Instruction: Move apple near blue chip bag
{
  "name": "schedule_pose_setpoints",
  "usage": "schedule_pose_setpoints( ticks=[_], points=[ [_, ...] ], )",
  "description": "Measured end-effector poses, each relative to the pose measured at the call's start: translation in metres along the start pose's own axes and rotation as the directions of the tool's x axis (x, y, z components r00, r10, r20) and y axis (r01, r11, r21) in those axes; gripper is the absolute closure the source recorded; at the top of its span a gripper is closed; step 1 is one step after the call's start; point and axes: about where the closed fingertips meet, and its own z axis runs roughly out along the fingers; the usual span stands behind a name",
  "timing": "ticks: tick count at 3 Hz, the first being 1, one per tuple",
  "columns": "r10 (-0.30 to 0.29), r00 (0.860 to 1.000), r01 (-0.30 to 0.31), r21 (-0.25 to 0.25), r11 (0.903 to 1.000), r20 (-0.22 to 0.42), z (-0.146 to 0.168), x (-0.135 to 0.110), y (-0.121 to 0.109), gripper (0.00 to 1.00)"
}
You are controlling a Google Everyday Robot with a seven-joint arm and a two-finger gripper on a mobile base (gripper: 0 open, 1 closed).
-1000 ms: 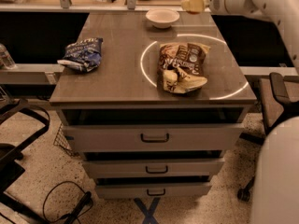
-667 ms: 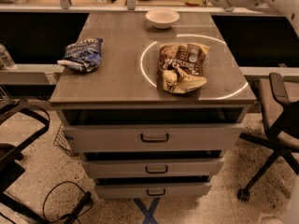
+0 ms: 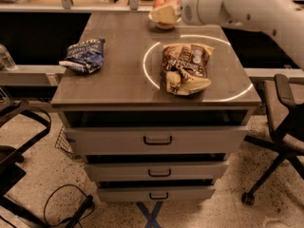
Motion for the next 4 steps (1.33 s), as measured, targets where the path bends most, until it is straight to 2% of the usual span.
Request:
schedule_pose_setpoints(
  ticks=[1,2,3,4],
  points=[
    [0.018,0.999,-0.023,-0.113,0.9933,-0.043,0.038,0.023,0.053,1.0],
    [0.007,1.0,-0.011,-0.189,0.9818,-0.025,0.057,0.02,0.085,1.0],
    [0.007,1.0,-0.011,-0.19,0.9818,-0.025,0.058,0.02,0.085,1.0],
    [0.006,1.0,-0.011,-0.207,0.9783,-0.023,0.076,0.025,0.094,1.0]
  ],
)
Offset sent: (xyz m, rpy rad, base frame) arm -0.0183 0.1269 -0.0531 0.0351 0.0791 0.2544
